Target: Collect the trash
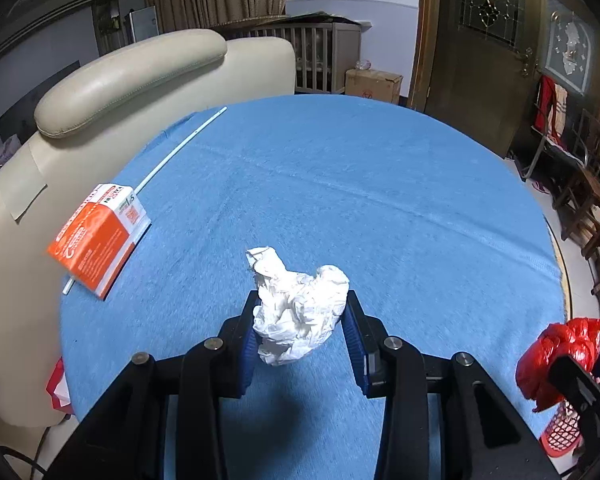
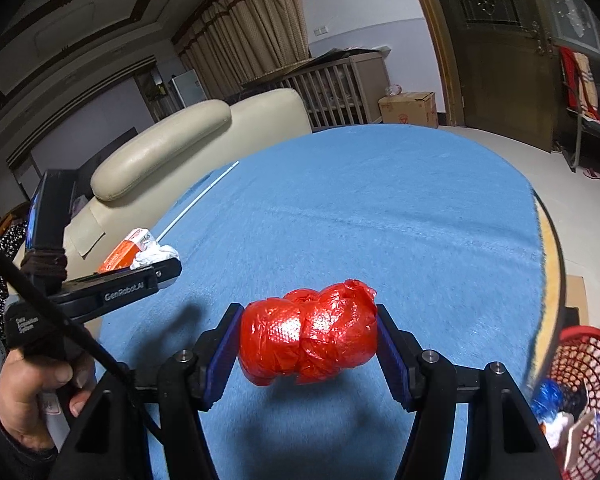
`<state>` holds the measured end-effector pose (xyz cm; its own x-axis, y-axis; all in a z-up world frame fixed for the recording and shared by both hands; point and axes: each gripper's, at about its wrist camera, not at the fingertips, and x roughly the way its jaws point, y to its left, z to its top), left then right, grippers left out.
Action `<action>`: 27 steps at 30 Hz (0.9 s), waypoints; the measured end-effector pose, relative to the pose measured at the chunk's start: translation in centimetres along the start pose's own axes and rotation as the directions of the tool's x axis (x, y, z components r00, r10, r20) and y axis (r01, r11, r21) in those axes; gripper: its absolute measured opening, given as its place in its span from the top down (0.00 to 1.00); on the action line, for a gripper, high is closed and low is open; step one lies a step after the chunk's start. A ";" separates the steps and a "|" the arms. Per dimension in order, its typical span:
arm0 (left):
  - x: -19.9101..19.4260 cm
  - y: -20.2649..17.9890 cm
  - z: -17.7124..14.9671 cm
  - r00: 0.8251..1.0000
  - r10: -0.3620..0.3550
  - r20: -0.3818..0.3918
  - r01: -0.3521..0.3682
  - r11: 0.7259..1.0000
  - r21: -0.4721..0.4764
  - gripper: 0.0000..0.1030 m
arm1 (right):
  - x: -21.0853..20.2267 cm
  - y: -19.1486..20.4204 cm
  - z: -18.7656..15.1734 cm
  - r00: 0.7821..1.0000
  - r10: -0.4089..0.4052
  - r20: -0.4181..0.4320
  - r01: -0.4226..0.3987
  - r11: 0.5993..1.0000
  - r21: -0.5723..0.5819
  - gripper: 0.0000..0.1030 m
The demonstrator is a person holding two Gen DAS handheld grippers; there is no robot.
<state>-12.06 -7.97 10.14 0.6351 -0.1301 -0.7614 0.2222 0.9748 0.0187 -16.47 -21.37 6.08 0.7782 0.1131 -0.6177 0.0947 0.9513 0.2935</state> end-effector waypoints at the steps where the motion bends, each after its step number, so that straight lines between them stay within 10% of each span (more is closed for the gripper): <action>1: -0.1 0.1 -0.1 1.000 -0.001 0.004 0.001 1.000 0.001 0.61 | -0.4 -0.1 -0.1 1.000 -0.001 0.006 0.001 1.000 0.004 0.36; 27: -1.3 -0.4 -1.1 1.000 -0.008 0.030 0.007 1.000 0.011 0.61 | -2.3 -0.5 -1.0 0.999 -0.009 0.040 0.007 0.999 0.047 0.36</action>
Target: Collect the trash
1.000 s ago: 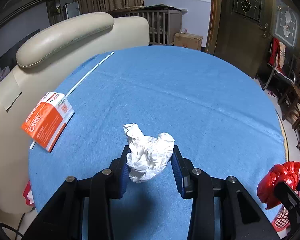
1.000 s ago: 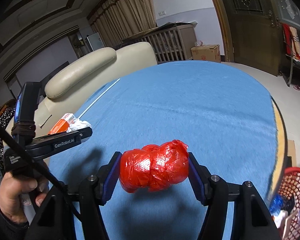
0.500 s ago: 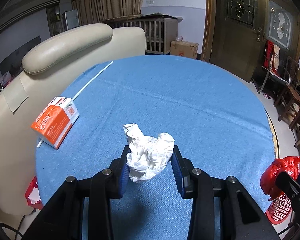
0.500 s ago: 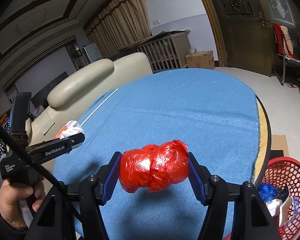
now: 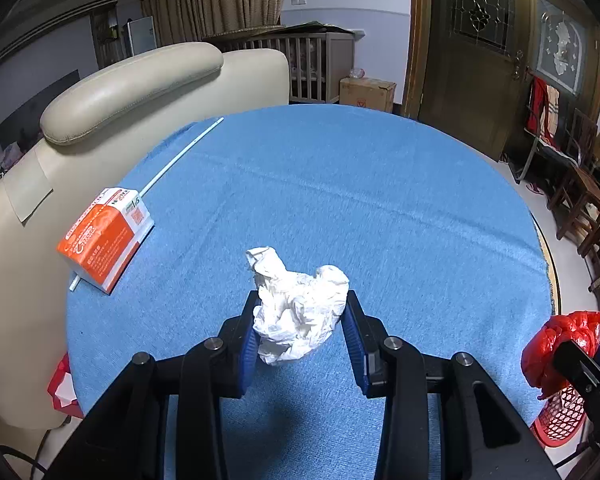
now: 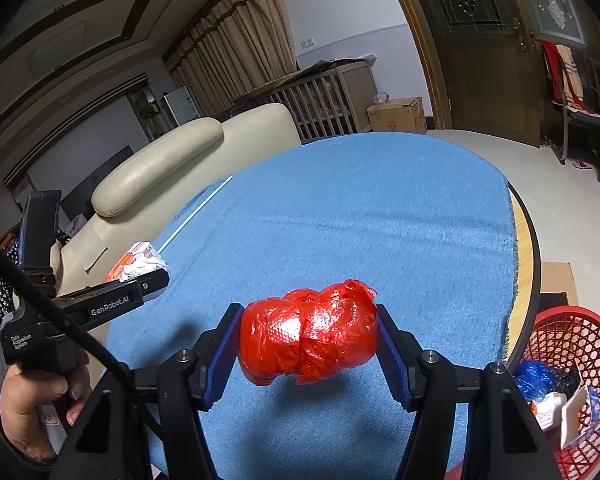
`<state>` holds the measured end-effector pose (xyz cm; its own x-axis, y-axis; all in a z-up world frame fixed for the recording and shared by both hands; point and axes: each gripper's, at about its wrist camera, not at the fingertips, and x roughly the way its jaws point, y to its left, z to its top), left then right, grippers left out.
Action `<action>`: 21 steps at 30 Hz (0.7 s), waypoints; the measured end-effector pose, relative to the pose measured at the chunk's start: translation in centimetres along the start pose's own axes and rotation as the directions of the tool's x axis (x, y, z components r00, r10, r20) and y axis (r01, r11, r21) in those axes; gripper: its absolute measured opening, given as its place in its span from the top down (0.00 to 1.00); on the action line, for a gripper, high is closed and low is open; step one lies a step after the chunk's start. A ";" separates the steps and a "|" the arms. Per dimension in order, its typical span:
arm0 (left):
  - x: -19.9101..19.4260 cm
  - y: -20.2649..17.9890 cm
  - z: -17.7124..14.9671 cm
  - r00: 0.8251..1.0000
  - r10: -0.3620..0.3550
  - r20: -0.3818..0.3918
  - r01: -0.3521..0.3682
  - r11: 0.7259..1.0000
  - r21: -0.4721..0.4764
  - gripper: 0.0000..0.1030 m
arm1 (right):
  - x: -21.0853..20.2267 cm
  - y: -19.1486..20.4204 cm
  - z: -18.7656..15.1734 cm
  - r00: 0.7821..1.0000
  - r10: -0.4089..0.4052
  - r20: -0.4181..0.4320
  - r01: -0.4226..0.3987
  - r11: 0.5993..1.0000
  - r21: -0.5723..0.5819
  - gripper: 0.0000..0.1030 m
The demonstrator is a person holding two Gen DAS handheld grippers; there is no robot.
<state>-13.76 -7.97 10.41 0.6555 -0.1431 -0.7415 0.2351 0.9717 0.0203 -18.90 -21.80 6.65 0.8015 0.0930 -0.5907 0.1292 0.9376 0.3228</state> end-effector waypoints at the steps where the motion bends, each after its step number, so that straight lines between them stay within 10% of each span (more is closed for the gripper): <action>1: 0.0 0.0 0.0 1.000 0.000 -0.001 0.000 1.000 0.000 0.61 | 0.0 -0.1 0.1 1.000 0.001 -0.001 -0.001 1.000 0.001 0.36; 21: 0.1 -0.2 -0.5 1.000 0.000 -0.008 0.000 1.000 -0.007 0.61 | -1.2 -0.6 0.1 1.000 0.009 0.014 -0.009 1.000 0.005 0.36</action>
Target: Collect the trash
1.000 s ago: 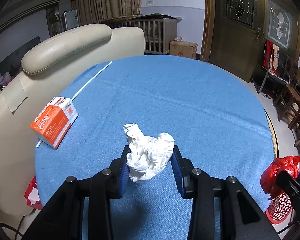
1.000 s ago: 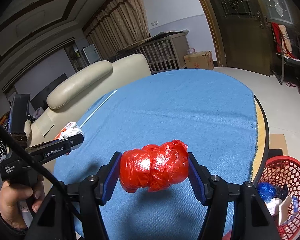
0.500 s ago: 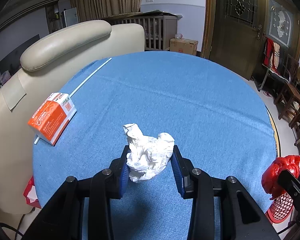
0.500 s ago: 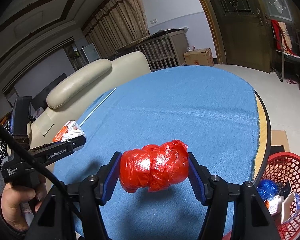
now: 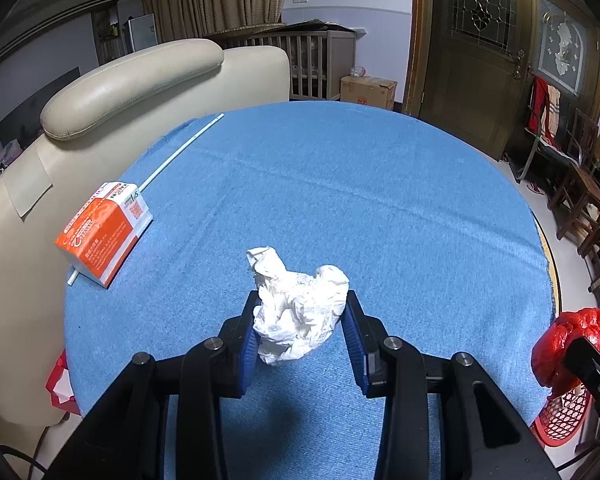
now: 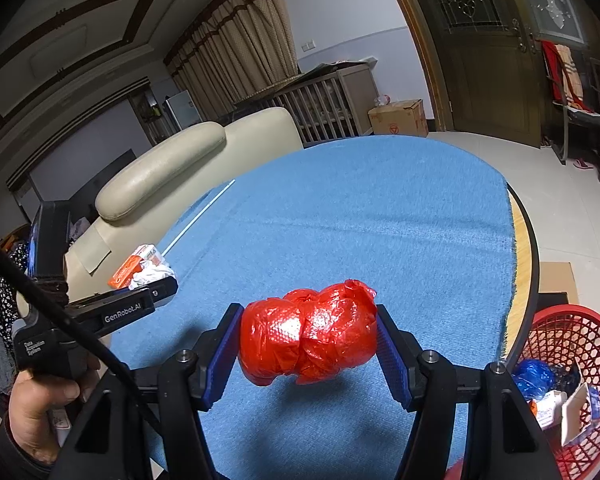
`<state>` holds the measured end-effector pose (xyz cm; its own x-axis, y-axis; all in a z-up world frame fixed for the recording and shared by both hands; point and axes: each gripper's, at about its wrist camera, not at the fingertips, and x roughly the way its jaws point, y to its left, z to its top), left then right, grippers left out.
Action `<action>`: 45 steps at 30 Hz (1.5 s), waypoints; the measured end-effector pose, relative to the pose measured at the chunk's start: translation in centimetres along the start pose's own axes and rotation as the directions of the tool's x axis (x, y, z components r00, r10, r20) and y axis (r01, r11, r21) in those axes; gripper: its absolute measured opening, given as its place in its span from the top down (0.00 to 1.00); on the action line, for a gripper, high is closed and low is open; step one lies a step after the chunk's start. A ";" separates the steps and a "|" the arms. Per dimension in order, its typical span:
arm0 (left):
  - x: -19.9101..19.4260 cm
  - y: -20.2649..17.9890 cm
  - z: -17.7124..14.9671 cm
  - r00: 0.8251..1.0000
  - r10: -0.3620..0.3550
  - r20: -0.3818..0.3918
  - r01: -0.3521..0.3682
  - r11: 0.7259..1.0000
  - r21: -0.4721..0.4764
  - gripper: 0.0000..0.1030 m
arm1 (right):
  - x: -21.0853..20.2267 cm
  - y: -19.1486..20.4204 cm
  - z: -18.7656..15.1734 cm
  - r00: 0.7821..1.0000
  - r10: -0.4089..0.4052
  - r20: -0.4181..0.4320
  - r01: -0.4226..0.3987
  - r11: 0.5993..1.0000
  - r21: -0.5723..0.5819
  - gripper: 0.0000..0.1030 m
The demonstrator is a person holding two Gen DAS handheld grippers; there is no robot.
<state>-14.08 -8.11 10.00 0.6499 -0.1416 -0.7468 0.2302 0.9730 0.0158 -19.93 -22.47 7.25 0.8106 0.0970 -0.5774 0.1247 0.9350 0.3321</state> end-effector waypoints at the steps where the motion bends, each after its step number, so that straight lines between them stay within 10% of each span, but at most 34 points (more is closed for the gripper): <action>1: 0.0 -0.1 0.0 1.000 0.000 0.000 0.000 1.000 0.001 0.61 | -0.1 0.0 0.0 1.000 0.000 0.000 0.000 1.000 0.000 0.36; 26: -0.4 -2.0 -0.1 1.000 -0.029 0.007 0.028 0.998 0.048 0.61 | -1.9 -1.9 -0.8 0.999 -0.037 0.029 0.035 0.998 0.046 0.36; 45: -1.8 -15.1 -3.0 0.978 -0.203 -0.055 0.210 0.945 0.252 0.61 | -10.4 -14.2 -4.3 0.963 -0.266 0.046 0.249 0.941 0.229 0.36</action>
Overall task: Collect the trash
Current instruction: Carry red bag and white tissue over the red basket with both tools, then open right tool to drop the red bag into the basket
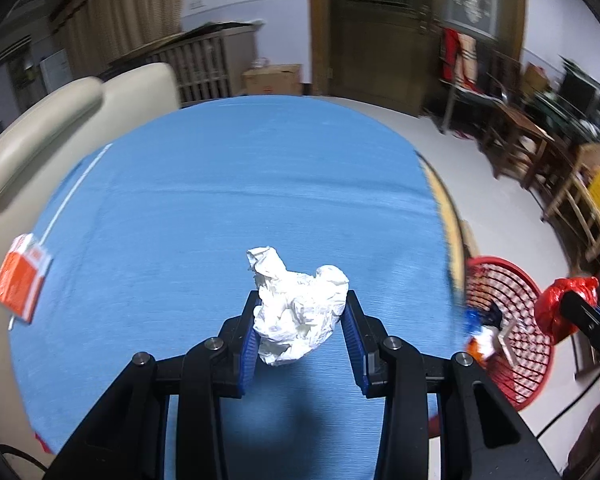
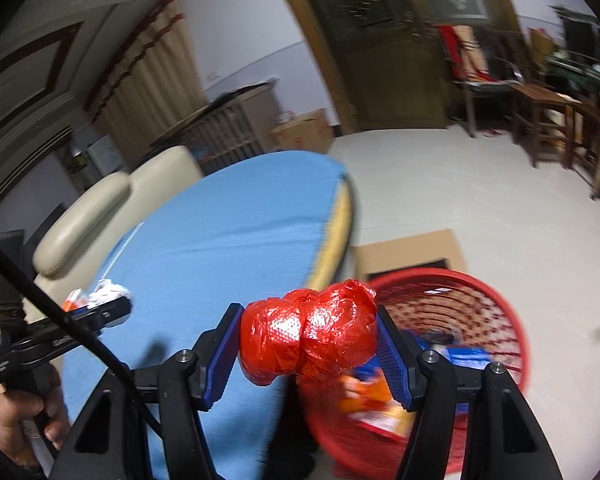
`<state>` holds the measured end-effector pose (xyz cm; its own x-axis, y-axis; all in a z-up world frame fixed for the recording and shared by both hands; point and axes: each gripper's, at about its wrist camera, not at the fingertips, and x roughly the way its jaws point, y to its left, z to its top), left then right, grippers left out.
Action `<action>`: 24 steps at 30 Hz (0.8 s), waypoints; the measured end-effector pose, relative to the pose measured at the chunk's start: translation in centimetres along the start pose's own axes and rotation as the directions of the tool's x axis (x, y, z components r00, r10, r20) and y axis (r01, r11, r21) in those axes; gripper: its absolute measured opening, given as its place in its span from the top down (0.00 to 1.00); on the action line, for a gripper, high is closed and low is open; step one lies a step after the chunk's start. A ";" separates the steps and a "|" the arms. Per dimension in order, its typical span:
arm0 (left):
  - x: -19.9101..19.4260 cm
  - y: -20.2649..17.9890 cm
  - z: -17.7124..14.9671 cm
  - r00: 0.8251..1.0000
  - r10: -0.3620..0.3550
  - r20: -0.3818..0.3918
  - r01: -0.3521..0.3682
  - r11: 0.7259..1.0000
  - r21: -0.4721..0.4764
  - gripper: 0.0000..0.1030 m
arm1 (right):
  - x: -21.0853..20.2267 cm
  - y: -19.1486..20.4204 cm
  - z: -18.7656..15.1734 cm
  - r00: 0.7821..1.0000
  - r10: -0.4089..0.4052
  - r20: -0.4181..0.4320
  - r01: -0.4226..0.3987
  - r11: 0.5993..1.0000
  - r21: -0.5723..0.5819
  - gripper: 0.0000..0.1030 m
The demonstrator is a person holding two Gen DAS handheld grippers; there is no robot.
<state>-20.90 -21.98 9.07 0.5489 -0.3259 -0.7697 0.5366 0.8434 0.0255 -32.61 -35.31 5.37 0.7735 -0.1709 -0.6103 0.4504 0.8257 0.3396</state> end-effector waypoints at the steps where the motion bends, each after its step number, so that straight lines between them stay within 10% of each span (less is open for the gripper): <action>1: 0.0 -1.0 -0.1 1.000 -0.013 -0.002 0.013 1.000 0.016 0.61 | -0.3 -1.1 -0.1 1.000 -0.019 0.000 0.019 1.000 0.014 0.36; 11: 0.1 -7.1 -0.5 0.996 -0.086 -0.026 0.089 0.987 0.135 0.61 | -1.3 -8.7 -2.0 0.993 -0.099 -0.064 0.105 0.989 0.103 0.36; 24: 0.2 -9.5 -1.2 0.993 -0.105 -0.049 0.112 0.976 0.184 0.61 | 3.1 -8.8 1.9 0.993 -0.093 -0.077 0.100 0.990 0.099 0.34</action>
<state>-26.64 -29.58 7.94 0.4574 -0.3914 -0.7985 0.7037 0.7083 0.0559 -33.39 -44.15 1.84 0.6916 -0.2051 -0.6925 0.5676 0.7473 0.3455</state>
